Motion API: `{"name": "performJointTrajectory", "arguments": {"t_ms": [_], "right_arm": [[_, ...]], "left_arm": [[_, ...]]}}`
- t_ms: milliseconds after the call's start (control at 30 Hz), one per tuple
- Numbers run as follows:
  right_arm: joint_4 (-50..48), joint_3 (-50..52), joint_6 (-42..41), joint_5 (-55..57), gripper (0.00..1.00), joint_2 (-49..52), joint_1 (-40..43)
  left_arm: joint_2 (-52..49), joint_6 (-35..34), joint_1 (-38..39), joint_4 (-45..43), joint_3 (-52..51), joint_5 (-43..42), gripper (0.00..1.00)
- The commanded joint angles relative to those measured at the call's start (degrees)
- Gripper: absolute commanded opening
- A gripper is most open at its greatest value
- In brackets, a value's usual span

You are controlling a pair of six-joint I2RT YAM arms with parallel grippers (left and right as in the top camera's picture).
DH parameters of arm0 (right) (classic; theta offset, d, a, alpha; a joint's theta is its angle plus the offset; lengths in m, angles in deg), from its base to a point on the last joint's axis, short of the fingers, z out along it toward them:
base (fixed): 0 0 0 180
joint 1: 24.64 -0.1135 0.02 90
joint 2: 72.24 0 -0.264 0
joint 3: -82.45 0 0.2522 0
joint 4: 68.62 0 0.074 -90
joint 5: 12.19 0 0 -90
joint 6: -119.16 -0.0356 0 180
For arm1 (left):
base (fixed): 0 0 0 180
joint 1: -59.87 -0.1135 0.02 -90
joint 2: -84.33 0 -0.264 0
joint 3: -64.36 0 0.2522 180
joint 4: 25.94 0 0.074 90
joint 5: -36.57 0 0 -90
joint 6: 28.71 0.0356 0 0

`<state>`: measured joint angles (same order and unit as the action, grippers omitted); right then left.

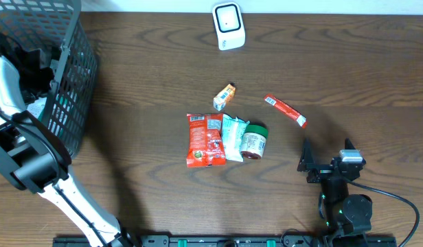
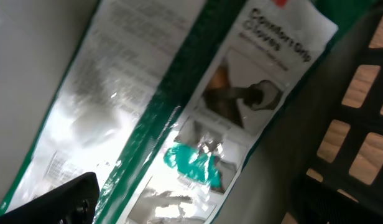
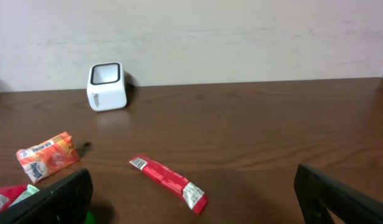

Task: Scan the item barcode
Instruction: 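Grasp the green 3M Comfort Grip gloves pack with left gripper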

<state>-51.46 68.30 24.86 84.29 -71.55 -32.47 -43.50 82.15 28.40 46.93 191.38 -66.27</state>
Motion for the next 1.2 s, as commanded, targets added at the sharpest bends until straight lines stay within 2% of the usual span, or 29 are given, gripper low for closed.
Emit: {"name": "performJointTrajectory", "arguments": {"t_ms": [0,500,833,867,933,967,1167], "right_arm": [[0.2,0.1,0.2,0.5,0.99,-0.2,0.7],[0.2,0.1,0.2,0.5,0.99,-0.2,0.7],[0.2,0.1,0.2,0.5,0.99,-0.2,0.7],[0.2,0.1,0.2,0.5,0.99,-0.2,0.7],[0.2,0.1,0.2,0.5,0.99,-0.2,0.7],[0.2,0.1,0.2,0.5,0.99,-0.3,0.7],[0.2,0.1,0.2,0.5,0.99,-0.2,0.7]], "left_arm": [[-0.9,5.6,0.9,-1.7,-2.4,-1.3,0.98],[-1.4,7.2,1.2,-15.5,-15.0,4.6,0.99],[-1.4,6.8,1.2,-19.0,-18.6,4.5,0.40],[-1.4,5.8,1.2,-19.0,-18.5,4.5,0.33],[-1.3,3.5,1.2,-19.1,-18.3,4.5,0.11],[-1.2,1.8,1.2,-18.9,-17.7,4.5,0.08],[5.2,-7.5,1.2,-18.1,-13.9,4.5,0.07]]}}
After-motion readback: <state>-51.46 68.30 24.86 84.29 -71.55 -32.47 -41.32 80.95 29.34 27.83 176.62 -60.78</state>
